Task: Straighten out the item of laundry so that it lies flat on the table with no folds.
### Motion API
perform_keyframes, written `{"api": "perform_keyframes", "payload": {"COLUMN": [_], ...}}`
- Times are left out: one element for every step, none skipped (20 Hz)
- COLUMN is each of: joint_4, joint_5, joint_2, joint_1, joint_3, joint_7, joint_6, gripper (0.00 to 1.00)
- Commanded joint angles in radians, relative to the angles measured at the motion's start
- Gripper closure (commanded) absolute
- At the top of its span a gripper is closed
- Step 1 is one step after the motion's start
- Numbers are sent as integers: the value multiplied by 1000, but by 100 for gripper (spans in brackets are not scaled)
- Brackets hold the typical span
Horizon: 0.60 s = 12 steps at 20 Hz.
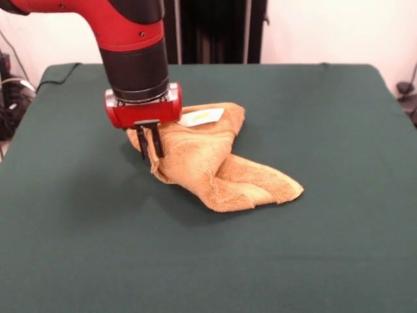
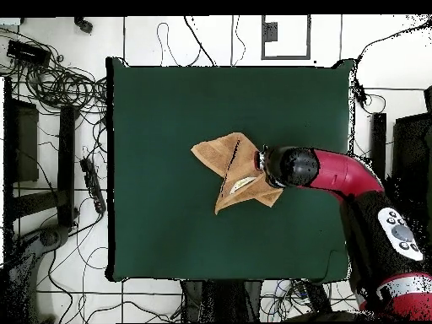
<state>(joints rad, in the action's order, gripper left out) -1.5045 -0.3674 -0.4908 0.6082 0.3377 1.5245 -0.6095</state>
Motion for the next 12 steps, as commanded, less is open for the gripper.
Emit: {"api": "perform_keyframes", "payload": {"joint_4": [49,53,60,66,75,81,88,96,107,112,118,123], "joint_5": [-15,-16,-17,-18,-21,-23,-25,-27,-29,-31,-33,-35], "joint_2": [31,29,25,21,17,15,14,13,16,18,20,22], "joint_1": [-16,-15,-14,-13,-12,-11,-10,-9,-8,-6,-4,-2], "joint_3": [126,128,129,130,131,132,134,136,140,143,147,152], "joint_7": [-175,-179,-187,-194,-204,-209,-216,-223,-231,-235,-241,-247], "joint_6": [-150,-158,-172,-185,-202,-213,-223,-234,-247,-253,-262,-271], "gripper": [100,100,100,100,100,100,100,100,100,100,100,100]}}
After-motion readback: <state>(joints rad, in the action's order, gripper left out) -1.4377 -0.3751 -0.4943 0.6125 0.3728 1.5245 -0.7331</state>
